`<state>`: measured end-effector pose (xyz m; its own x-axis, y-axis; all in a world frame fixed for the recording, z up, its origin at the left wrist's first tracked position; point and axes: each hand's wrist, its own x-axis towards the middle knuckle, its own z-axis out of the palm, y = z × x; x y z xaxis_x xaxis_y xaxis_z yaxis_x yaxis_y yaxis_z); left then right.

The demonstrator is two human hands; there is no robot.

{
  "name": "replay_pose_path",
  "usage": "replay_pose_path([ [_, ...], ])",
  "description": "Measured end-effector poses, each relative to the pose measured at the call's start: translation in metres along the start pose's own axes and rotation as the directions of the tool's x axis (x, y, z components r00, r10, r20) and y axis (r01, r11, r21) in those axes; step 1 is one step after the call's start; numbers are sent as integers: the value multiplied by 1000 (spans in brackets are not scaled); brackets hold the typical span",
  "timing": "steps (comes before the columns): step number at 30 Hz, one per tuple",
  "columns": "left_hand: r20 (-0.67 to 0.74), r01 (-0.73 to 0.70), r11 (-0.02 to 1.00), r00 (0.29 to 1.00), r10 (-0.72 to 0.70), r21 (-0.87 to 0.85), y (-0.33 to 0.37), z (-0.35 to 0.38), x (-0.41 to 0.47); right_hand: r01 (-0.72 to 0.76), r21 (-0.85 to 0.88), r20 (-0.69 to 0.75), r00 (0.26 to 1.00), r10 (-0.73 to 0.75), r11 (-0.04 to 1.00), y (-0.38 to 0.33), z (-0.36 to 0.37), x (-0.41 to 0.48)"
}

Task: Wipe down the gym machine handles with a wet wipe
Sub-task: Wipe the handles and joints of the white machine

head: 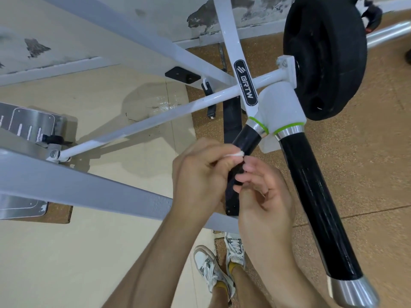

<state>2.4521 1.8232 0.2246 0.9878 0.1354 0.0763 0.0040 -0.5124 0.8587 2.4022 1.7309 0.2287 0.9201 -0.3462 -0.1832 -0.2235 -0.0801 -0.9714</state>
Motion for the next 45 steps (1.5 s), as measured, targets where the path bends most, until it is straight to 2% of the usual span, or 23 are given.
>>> replay_pose_path([
  [2,-20,276,943,959,-284,-187,6,7,11,-7,-21,11,1000,7,1000,0,1,-1],
  [3,-40,294,935,951,-307,-200,9,9,10,-18,-25,14,1000,18,1000,-1,0,0],
  [6,-61,74,995,995,-79,-73,8,5,-8,-33,-22,20,999,33,999,-4,-2,7],
  [8,-35,-64,998,997,64,-3,4,4,-17,-52,-22,24,998,52,998,-5,-3,9],
  [10,-44,-32,999,998,33,33,9,11,-8,-60,-35,32,998,61,998,-6,-3,8],
  [13,-96,229,963,965,-244,-144,24,21,10,-89,0,63,994,89,996,-7,-4,6],
  [14,-100,268,944,952,-290,-190,24,22,10,-93,15,81,992,92,996,-6,-5,6],
  [20,-38,109,990,993,-113,-86,25,15,4,-106,50,194,976,95,993,-8,-6,3],
  [22,-40,95,993,994,-98,-68,30,21,17,-130,74,206,972,112,989,-4,-6,5],
  [25,-76,243,942,961,-266,-231,35,28,23,-116,76,205,974,98,990,-5,-9,7],
  [27,-64,394,832,890,-451,-391,32,28,25,-92,63,208,975,77,994,-9,-12,8],
  [29,18,480,735,842,-539,-480,28,26,31,-79,55,195,978,67,995,-14,-14,8],
  [31,71,476,737,859,-508,-480,30,25,34,-83,46,191,979,73,996,-14,-15,7],
  [34,41,294,896,954,-298,-332,41,26,26,-117,71,184,978,103,991,-11,-14,8],
  [36,24,230,940,972,-232,-252,41,28,24,-126,58,186,976,114,990,-12,-13,7],
  [37,34,270,925,962,-271,-268,39,29,28,-123,31,180,977,116,992,-13,-12,6],
  [39,53,417,832,902,-429,-365,37,31,40,-122,-18,160,979,124,992,-14,-12,7],
  [41,51,478,786,865,-500,-393,37,31,48,-127,-34,144,981,131,991,-14,-12,9],
  [43,59,452,809,883,-465,-376,41,28,41,-124,-50,143,981,130,991,-14,-12,12],
  [45,65,378,874,924,-376,-304,41,19,24,-115,-76,174,977,126,990,-16,-10,12],
])
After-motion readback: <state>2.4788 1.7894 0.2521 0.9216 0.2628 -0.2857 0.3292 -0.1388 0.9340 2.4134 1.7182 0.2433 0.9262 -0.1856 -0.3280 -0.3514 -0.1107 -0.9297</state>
